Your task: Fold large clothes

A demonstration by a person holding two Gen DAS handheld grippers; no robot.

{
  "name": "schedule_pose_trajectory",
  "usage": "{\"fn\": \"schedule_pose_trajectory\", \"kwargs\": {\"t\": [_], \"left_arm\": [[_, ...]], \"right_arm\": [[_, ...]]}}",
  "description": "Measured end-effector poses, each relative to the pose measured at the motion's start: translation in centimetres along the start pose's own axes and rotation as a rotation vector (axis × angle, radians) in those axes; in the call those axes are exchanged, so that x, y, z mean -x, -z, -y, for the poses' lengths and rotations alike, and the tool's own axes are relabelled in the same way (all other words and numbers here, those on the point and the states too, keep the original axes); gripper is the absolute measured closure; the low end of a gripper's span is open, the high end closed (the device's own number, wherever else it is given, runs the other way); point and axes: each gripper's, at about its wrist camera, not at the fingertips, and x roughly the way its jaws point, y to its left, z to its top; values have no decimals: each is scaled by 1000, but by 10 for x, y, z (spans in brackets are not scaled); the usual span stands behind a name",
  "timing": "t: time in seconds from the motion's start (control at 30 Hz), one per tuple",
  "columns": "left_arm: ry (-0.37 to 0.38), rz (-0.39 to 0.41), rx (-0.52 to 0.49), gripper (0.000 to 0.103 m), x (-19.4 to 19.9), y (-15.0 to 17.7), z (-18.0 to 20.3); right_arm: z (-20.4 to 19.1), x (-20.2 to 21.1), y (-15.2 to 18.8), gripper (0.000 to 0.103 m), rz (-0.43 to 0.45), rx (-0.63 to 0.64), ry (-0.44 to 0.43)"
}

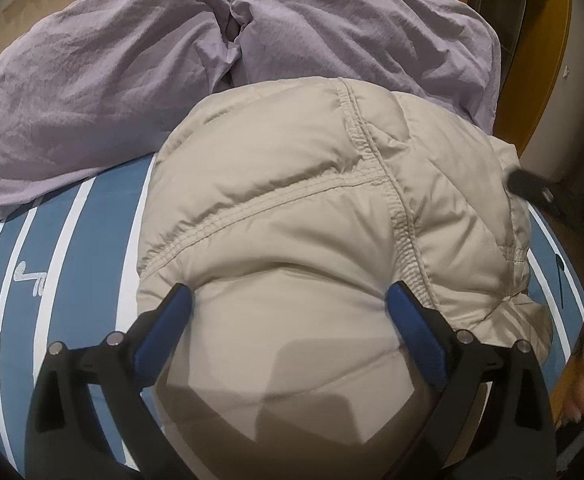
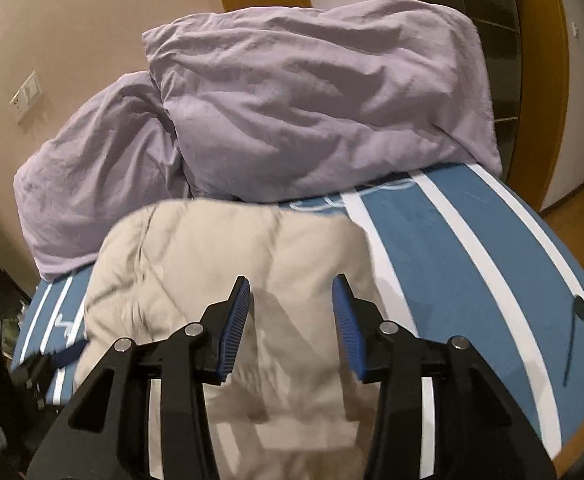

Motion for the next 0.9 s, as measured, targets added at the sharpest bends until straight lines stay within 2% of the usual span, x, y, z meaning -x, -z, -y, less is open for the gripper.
{"fn": "schedule_pose_trajectory", "kwargs": {"t": [0.13,0.33,0.53,0.73,0.9], "left_arm": [[12,-2,11,5,2,0,-3],[51,0,30,8,15,-10,-8],[65,42,63,9,23,-41,-17],[25,51,66,9,0,-73,-15],[-17,49,31,9,-18,-79,-7]], "right_arm": [[-4,-21,-7,59,-9,18,29],[5,-49,7,59,-51,18,74],[10,-61,13,59,-63,14,95],[12,-65,17,59,-60,6,92],[15,-66,19,59,-51,-5,82]]}}
